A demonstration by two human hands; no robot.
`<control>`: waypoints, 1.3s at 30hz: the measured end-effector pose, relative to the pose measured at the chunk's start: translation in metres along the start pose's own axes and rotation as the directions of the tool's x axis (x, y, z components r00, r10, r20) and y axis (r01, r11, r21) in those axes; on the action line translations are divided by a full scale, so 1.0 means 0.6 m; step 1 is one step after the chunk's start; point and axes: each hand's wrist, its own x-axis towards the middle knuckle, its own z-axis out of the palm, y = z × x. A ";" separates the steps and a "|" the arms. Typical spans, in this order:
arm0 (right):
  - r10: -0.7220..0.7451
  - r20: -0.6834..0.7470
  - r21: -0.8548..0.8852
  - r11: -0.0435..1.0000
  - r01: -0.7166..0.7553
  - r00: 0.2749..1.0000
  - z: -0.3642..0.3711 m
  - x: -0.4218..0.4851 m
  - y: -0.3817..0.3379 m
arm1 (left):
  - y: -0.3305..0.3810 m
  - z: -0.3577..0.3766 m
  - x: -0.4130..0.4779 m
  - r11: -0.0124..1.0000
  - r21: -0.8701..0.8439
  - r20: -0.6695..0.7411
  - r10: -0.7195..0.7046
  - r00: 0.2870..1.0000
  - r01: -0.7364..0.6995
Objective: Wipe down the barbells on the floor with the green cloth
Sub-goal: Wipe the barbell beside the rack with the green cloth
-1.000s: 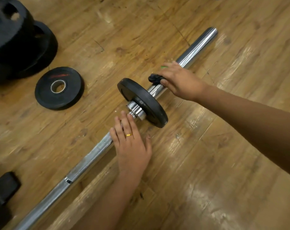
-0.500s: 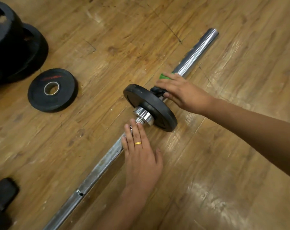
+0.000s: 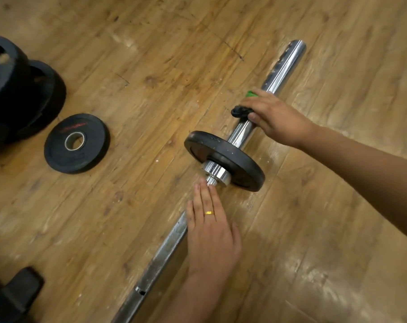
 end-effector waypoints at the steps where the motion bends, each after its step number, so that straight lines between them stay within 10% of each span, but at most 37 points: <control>1: 0.019 -0.018 0.004 1.000 -0.019 1.000 0.001 -0.006 -0.004 | 0.000 0.001 -0.003 1.000 0.018 0.008 0.022 1.000 -0.022; 19: -0.023 0.113 -0.055 0.998 0.030 0.993 -0.049 -0.048 0.081 | 0.022 0.005 -0.021 0.995 -0.025 -0.008 0.096 0.995 -0.096; 29: 0.348 -0.010 -0.056 0.936 -0.348 0.937 -0.123 0.026 0.187 | 0.026 0.021 -0.022 0.993 0.007 0.028 0.114 0.993 -0.115; 39: 0.400 -0.038 -0.142 0.905 -0.402 0.916 -0.128 0.059 0.181 | 0.025 0.019 -0.016 0.996 0.008 0.010 0.090 0.996 -0.090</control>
